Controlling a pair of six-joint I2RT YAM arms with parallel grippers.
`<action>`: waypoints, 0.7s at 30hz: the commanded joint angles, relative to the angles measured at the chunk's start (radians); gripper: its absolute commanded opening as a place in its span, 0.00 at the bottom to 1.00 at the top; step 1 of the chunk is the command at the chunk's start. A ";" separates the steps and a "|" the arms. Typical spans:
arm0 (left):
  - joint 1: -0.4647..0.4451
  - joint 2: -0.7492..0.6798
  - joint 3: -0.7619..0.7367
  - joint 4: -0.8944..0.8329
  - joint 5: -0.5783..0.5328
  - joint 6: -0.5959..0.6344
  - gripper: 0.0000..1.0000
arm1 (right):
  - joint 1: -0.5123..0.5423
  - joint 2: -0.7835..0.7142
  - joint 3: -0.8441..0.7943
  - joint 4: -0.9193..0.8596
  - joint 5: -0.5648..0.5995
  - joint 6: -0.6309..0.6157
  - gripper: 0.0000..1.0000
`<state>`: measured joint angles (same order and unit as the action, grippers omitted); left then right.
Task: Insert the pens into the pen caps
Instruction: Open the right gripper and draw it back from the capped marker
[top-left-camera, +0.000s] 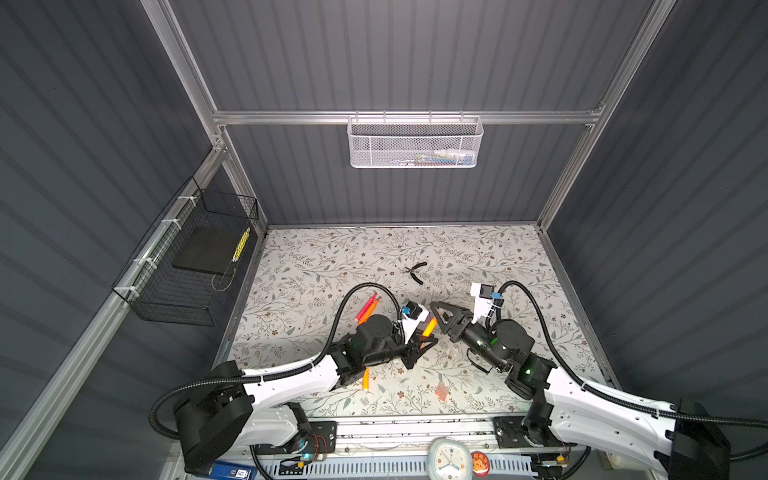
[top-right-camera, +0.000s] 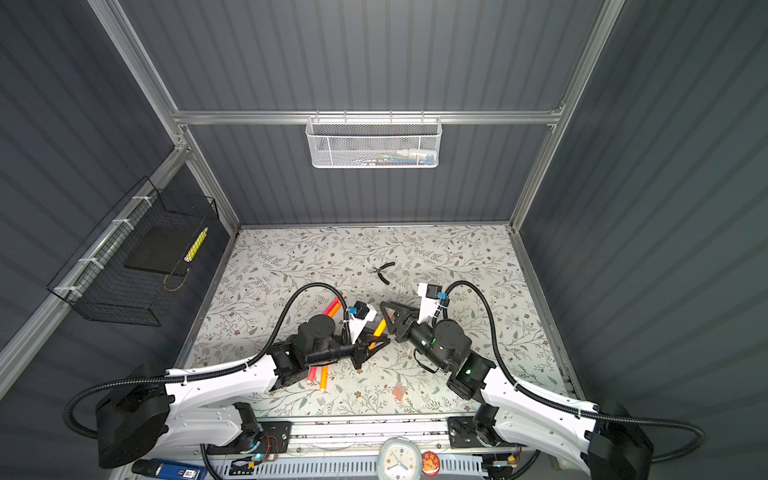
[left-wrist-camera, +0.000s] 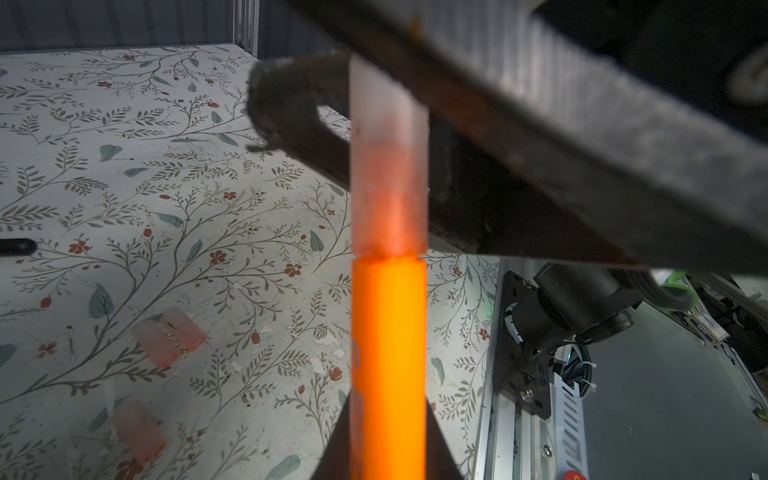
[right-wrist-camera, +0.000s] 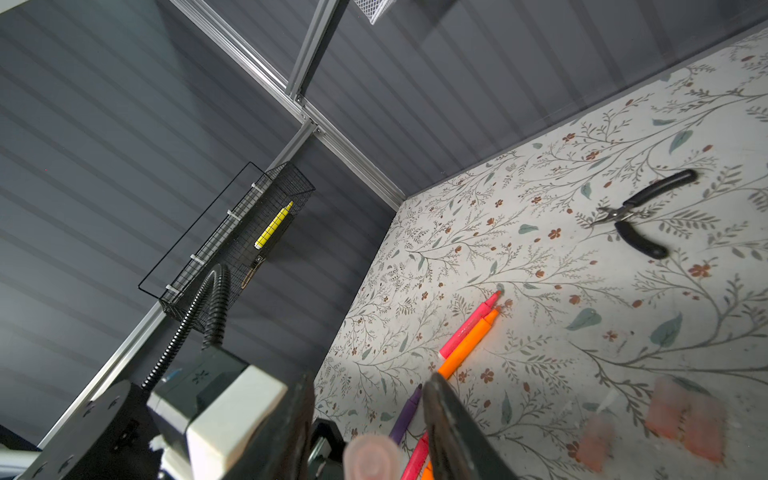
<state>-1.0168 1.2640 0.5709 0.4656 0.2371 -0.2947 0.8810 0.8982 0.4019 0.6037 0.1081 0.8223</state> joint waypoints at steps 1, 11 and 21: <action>-0.008 0.010 -0.012 0.014 0.016 0.023 0.00 | -0.011 0.010 0.043 -0.002 -0.037 0.000 0.43; -0.008 0.005 0.000 -0.003 -0.022 0.020 0.00 | -0.014 0.052 0.044 -0.003 -0.076 0.030 0.20; -0.008 0.014 0.069 -0.047 -0.105 -0.009 0.00 | 0.004 0.055 -0.008 0.040 -0.112 0.017 0.00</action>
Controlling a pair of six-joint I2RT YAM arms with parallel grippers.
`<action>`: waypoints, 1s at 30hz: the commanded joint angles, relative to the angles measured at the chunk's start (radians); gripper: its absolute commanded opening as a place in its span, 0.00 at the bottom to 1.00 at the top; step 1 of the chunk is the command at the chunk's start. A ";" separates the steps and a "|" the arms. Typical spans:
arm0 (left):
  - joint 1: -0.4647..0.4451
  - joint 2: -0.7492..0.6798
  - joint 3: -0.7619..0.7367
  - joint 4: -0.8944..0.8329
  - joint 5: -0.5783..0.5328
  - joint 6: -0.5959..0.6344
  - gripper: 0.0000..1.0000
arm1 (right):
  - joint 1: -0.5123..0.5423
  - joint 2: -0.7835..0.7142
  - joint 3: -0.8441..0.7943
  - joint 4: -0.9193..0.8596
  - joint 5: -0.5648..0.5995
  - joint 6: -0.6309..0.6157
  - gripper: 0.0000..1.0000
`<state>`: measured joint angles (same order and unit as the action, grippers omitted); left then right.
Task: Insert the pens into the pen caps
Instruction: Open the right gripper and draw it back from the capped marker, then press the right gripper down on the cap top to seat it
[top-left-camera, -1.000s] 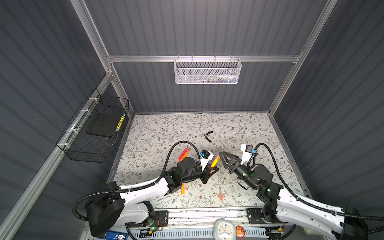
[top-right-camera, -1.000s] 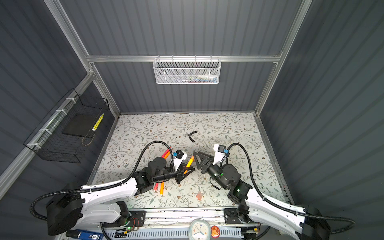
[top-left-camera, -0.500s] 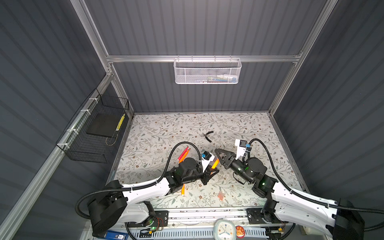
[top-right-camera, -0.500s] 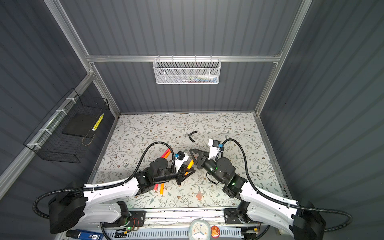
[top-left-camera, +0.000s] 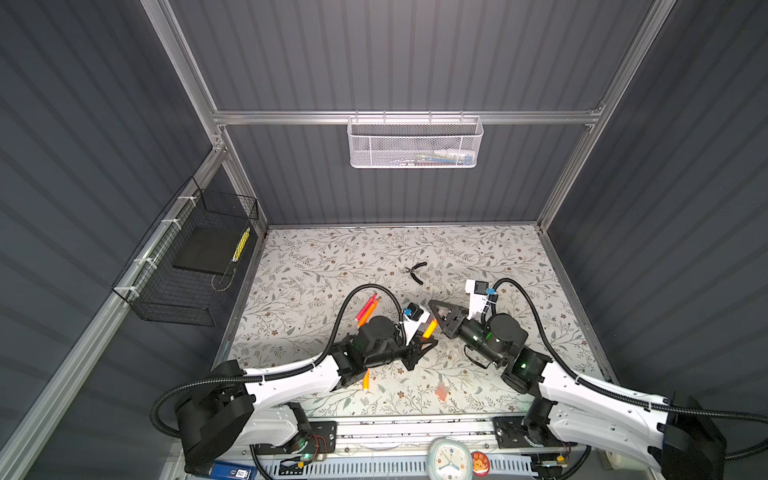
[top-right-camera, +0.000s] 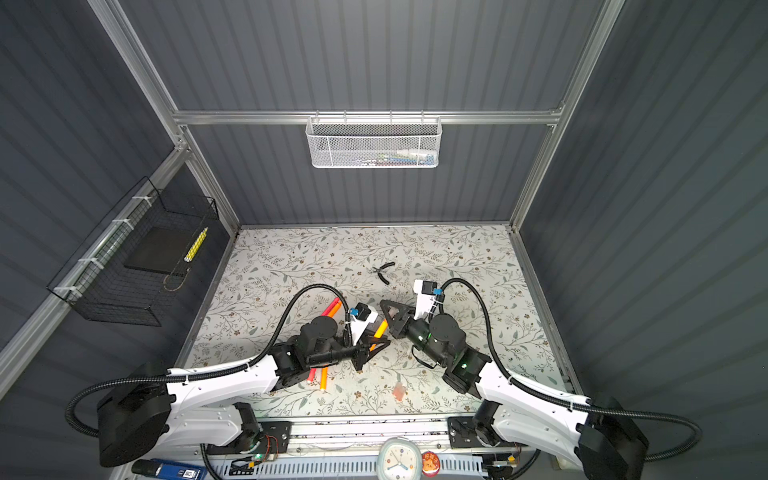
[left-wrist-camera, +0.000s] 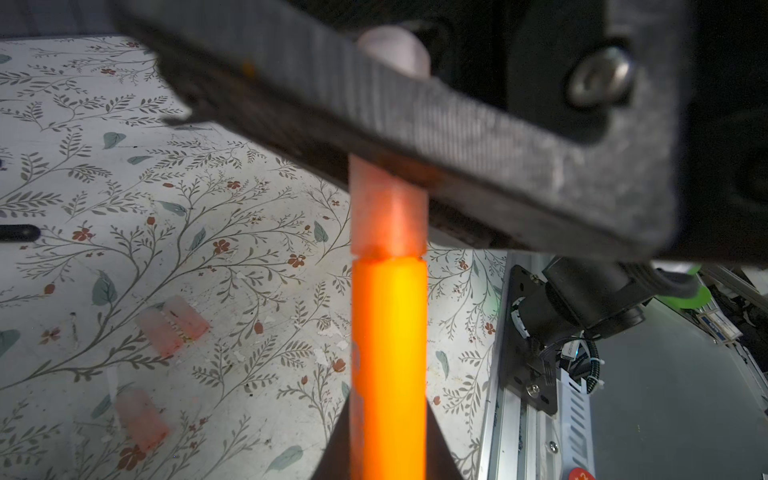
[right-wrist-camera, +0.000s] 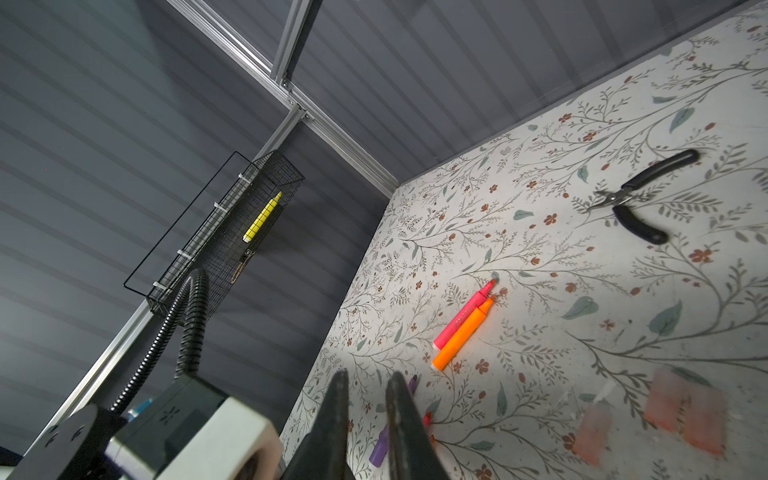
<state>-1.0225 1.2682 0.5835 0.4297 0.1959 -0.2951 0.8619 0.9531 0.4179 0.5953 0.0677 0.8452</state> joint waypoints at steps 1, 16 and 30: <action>-0.001 0.011 0.064 -0.016 -0.078 -0.009 0.00 | 0.027 -0.001 -0.033 0.057 -0.074 -0.011 0.00; 0.235 -0.049 0.134 0.098 0.062 -0.132 0.00 | 0.218 0.006 -0.103 0.139 -0.035 -0.144 0.00; 0.245 -0.112 0.149 0.031 -0.275 0.016 0.00 | 0.392 0.160 -0.070 0.213 0.146 0.082 0.00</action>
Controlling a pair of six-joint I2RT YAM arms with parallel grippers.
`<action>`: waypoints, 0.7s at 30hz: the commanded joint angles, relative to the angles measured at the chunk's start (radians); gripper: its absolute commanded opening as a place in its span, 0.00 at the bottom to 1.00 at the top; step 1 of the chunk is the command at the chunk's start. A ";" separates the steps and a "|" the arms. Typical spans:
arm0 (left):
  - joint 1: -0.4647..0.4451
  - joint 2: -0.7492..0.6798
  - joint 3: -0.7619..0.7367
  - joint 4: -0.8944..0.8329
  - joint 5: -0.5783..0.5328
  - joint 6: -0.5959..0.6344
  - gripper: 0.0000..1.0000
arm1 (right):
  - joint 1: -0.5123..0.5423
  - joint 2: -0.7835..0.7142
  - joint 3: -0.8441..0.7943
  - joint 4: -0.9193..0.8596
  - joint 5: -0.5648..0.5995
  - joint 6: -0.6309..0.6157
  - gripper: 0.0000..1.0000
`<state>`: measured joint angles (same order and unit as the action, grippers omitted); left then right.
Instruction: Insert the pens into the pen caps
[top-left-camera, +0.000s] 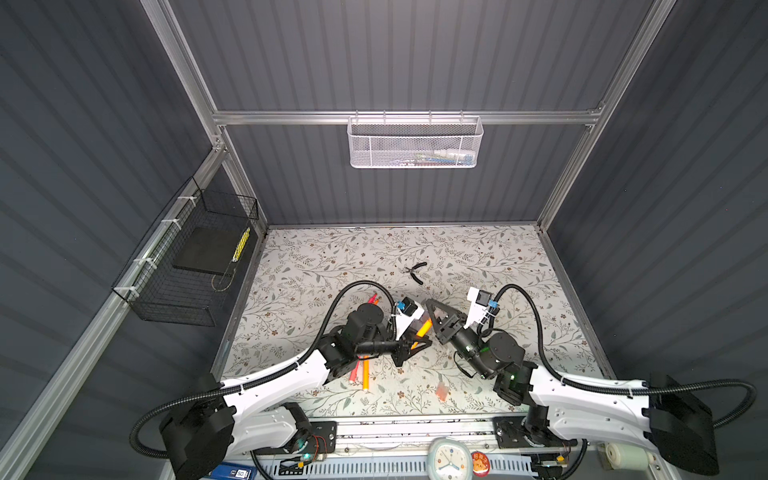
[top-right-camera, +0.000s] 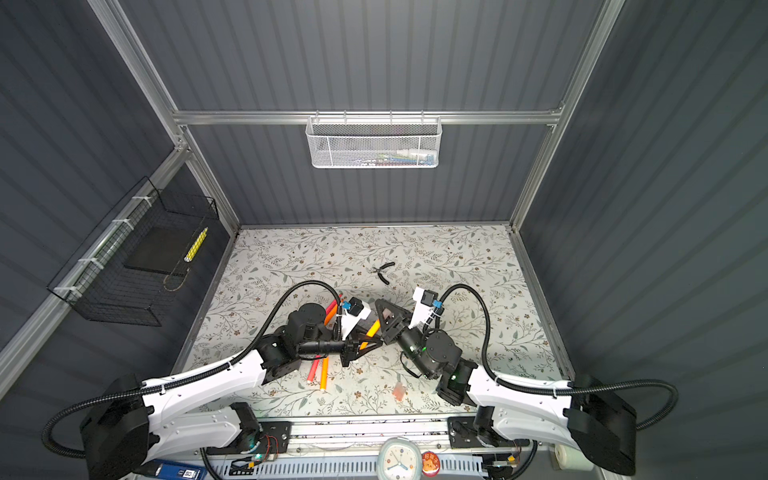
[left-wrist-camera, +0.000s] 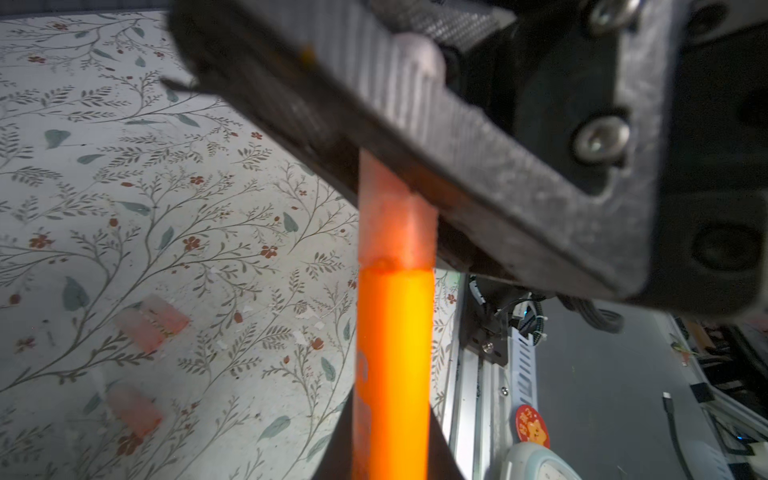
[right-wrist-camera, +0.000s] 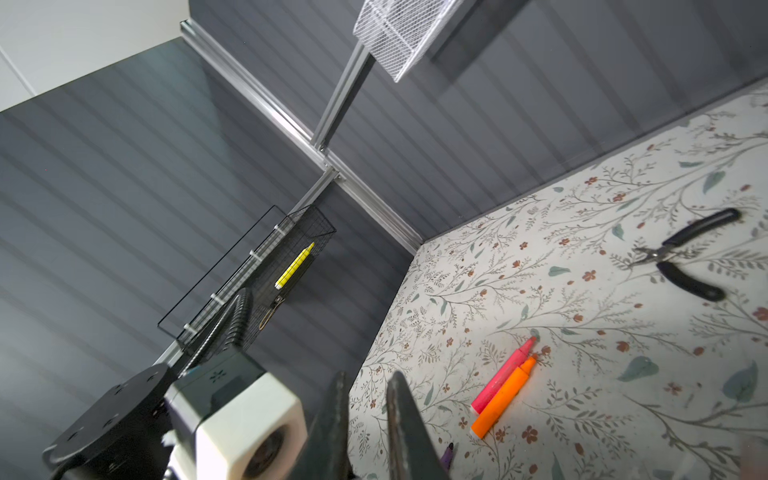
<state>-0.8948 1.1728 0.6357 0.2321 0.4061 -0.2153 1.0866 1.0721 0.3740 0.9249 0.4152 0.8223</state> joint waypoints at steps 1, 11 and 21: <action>0.117 -0.019 0.093 0.234 -0.514 -0.063 0.00 | 0.184 0.075 -0.019 -0.114 -0.181 0.115 0.00; 0.117 -0.070 0.065 0.221 -0.516 -0.069 0.00 | 0.244 0.073 0.012 -0.151 -0.056 0.060 0.00; 0.117 -0.119 -0.047 0.192 -0.327 -0.055 0.03 | 0.151 -0.029 0.013 -0.297 -0.024 0.055 0.00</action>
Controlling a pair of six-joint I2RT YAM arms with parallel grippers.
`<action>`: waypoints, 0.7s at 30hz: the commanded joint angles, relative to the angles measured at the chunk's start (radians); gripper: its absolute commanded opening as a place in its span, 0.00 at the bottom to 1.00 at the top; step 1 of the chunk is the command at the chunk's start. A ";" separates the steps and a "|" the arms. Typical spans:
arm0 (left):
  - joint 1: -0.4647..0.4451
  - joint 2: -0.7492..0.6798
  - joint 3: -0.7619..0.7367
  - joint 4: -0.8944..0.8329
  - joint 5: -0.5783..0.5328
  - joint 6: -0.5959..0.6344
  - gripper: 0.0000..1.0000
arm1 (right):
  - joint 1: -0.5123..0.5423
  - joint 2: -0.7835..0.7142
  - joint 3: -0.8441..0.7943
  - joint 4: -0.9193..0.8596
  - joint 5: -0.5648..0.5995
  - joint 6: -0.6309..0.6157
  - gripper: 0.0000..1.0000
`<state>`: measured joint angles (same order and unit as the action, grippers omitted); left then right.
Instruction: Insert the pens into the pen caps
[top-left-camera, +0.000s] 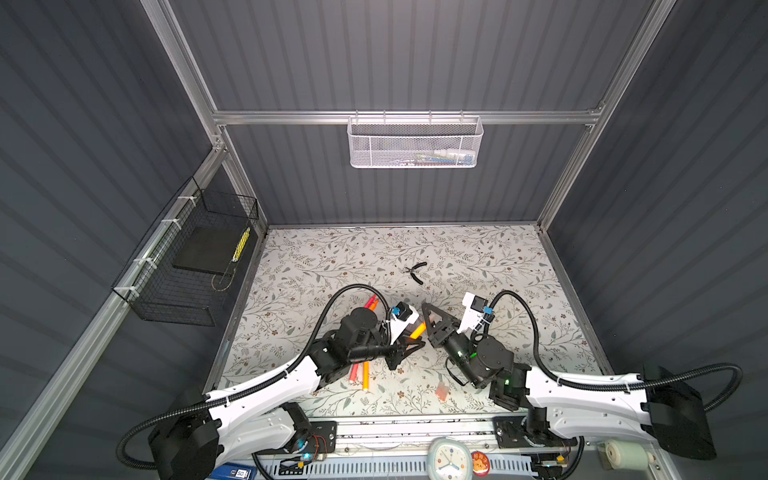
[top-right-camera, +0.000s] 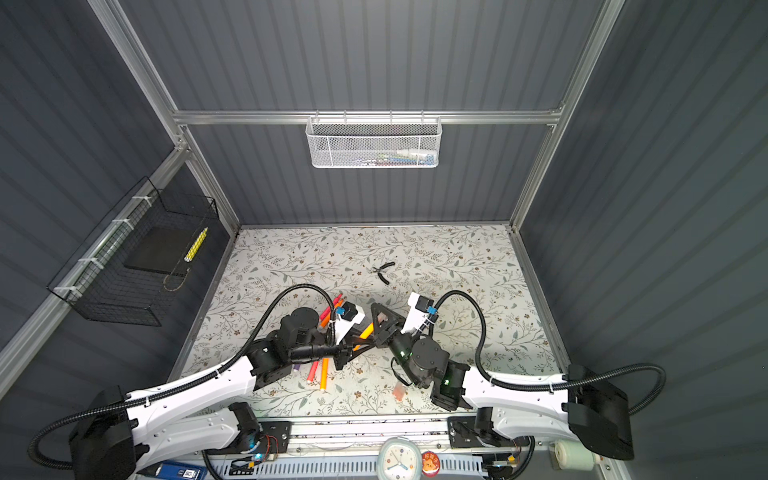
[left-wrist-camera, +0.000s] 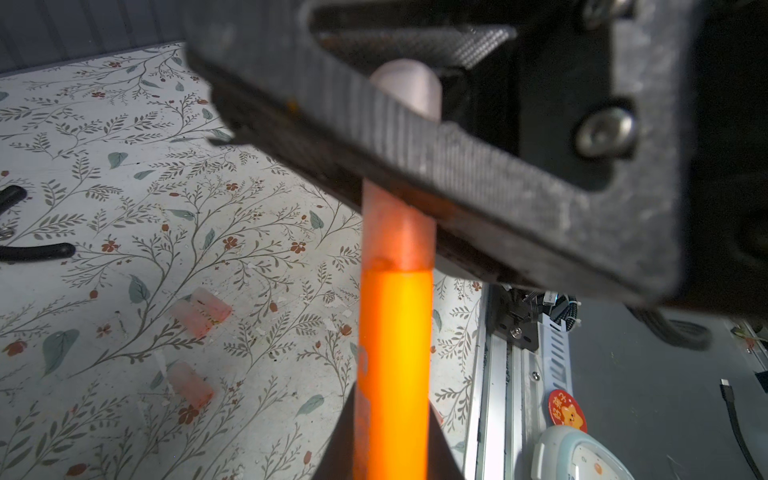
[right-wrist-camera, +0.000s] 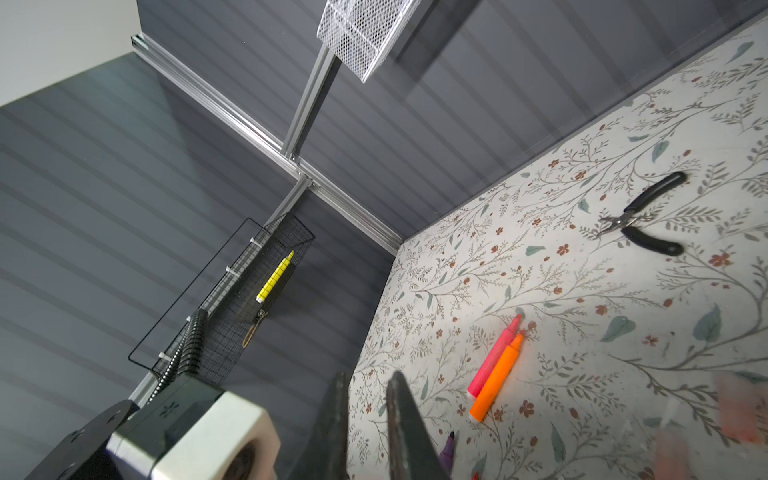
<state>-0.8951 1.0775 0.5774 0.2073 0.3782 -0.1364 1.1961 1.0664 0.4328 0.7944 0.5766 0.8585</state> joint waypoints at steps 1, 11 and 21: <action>0.117 -0.027 -0.001 0.220 -0.290 -0.139 0.11 | 0.026 -0.034 -0.051 -0.173 -0.190 0.020 0.00; 0.116 -0.132 -0.145 0.264 -0.222 -0.194 0.98 | -0.169 -0.256 -0.120 -0.477 -0.155 0.084 0.00; 0.114 -0.237 -0.113 -0.061 -0.501 -0.295 0.98 | -0.464 -0.504 -0.161 -0.933 -0.218 0.123 0.00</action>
<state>-0.7818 0.8577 0.4271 0.3115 0.0162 -0.3756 0.8074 0.5896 0.2905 0.0452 0.4168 0.9638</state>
